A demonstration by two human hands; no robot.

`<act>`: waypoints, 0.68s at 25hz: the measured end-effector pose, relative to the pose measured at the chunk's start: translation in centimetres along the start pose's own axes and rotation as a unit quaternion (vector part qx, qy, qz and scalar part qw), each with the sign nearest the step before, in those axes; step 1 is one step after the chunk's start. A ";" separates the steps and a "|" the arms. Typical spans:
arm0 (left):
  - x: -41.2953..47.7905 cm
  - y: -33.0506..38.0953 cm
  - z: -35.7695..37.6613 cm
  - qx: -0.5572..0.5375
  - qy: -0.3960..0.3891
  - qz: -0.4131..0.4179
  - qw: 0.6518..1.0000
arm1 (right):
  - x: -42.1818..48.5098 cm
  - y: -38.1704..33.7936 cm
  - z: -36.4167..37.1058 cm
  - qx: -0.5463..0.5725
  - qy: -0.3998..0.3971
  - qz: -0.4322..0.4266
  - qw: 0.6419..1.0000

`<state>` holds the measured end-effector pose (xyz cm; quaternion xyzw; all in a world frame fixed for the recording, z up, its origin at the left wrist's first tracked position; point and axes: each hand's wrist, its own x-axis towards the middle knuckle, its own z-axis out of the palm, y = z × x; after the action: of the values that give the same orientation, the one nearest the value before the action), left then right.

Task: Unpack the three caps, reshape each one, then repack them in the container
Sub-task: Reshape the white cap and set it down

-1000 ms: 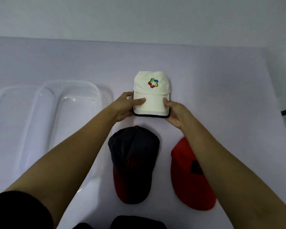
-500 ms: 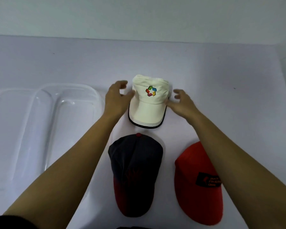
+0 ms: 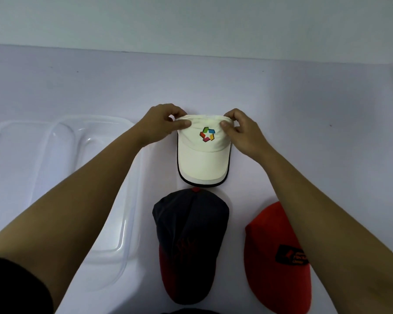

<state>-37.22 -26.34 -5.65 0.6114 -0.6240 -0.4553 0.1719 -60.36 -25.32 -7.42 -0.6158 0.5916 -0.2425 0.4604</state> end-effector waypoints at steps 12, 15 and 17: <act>-0.5 2.6 -0.2 -0.049 -0.055 -0.059 0.996 | 1.2 -2.7 -0.3 0.005 -0.101 0.099 0.990; -0.7 2.9 0.2 -0.026 -0.057 -0.075 0.995 | 1.2 -3.3 0.0 0.013 -0.106 0.076 0.991; -0.7 3.2 0.4 0.006 -0.058 -0.058 0.997 | 1.0 -3.8 0.2 0.023 -0.115 0.067 0.991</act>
<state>-39.35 -26.04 -3.14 0.6200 -0.5991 -0.4956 0.1051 -58.11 -26.68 -4.54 -0.5881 0.5690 -0.1523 0.5543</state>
